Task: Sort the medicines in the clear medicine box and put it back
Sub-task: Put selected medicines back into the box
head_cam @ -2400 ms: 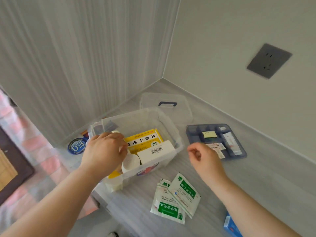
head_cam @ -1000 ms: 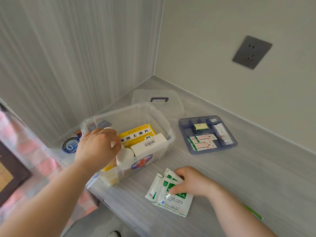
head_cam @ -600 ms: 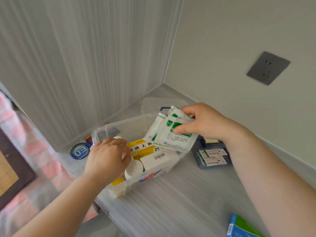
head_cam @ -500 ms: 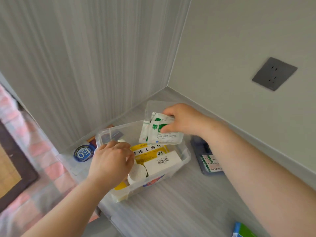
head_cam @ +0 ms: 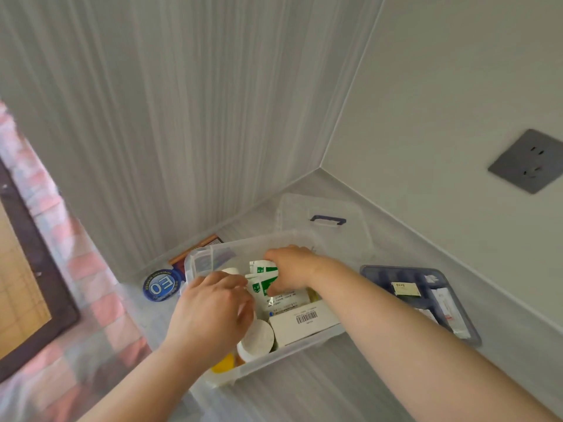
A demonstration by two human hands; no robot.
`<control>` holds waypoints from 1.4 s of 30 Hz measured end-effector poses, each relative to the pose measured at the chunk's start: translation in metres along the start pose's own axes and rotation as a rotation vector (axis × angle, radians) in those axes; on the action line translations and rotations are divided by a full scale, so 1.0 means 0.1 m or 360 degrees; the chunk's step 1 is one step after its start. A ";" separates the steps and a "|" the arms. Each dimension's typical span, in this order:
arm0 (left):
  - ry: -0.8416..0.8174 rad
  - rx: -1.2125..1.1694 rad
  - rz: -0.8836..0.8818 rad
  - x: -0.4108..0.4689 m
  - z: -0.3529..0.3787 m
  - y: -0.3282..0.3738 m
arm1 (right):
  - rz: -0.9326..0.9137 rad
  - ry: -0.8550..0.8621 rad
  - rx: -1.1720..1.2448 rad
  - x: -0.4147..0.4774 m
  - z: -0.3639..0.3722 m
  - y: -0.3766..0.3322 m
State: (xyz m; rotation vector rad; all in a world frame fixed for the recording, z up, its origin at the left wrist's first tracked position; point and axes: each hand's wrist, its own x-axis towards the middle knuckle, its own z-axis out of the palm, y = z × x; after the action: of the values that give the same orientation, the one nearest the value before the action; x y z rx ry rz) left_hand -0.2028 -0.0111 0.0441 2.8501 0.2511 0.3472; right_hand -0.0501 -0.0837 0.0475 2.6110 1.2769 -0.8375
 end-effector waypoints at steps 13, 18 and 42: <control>0.0046 -0.0002 -0.0027 0.00 0.02 0.00 | -0.0141 0.0162 0.0159 -0.26 0.28 0.05; 0.0080 0.0006 0.0012 -0.02 0.03 0.00 | -0.0067 0.0083 0.0011 -0.14 0.36 -0.04; -0.0172 -0.0982 0.0186 0.08 0.38 1.48 | 0.0894 0.1544 0.1156 -1.55 0.97 1.60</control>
State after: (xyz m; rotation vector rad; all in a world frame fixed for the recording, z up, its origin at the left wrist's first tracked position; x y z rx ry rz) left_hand -0.1648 -0.1590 0.0504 2.2659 -0.0437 0.2383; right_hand -0.0458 -0.3256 0.0262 3.8744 0.1651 0.1826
